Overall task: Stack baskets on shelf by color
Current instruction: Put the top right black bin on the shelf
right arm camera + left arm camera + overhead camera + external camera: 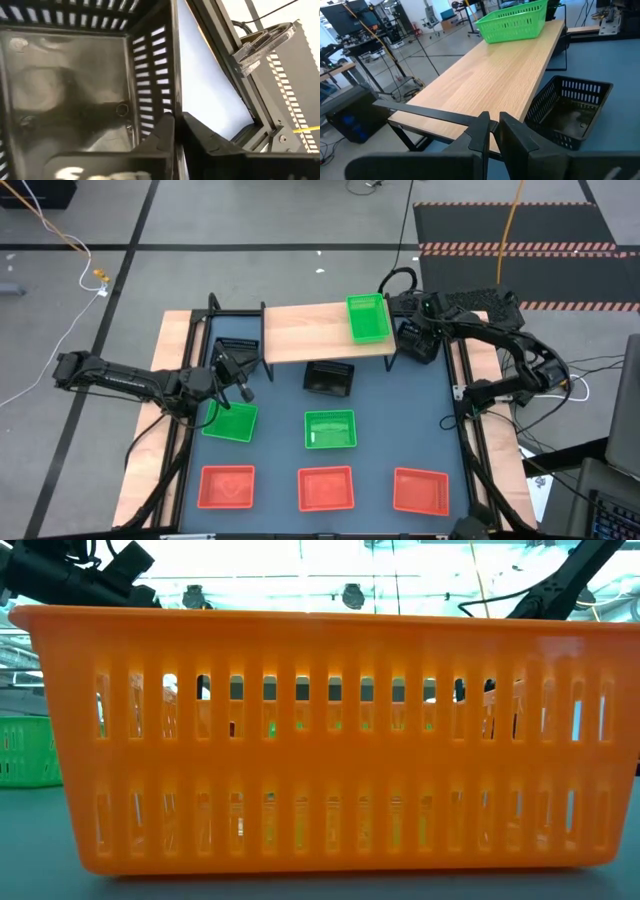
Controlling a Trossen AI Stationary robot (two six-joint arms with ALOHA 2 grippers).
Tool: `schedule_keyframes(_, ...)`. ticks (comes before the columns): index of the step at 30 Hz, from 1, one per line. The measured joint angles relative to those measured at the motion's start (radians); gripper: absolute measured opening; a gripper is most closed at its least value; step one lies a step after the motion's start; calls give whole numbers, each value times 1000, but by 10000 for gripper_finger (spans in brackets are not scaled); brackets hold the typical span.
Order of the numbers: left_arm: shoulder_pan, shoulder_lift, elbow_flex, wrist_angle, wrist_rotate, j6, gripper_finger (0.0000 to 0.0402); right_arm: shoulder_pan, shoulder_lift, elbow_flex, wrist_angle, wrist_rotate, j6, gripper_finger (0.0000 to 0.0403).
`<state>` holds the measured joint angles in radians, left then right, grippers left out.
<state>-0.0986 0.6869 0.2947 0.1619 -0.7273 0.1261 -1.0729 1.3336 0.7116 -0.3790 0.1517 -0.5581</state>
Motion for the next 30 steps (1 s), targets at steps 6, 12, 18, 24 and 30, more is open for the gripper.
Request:
schedule_keyframes(6, 0, 0, 0, 1, 0, -7, 47, -1, -50, -1, -8, 84, 114, 5)
schedule_keyframes(12, 0, 0, 0, 0, 0, -23, 47, 4, -150, -1, -38, 34, 190, 4)
schedule_keyframes(18, 0, 0, 0, -4, 0, -31, 47, 13, -203, -1, -6, 1, 254, 3)
schedule_keyframes(24, 0, 0, 0, -10, 0, -43, 47, 37, -206, -1, 63, 53, 333, 2)
schedule_keyframes(30, 0, 0, 0, -10, 0, -43, 47, 57, -239, -1, 113, 113, 366, 1)
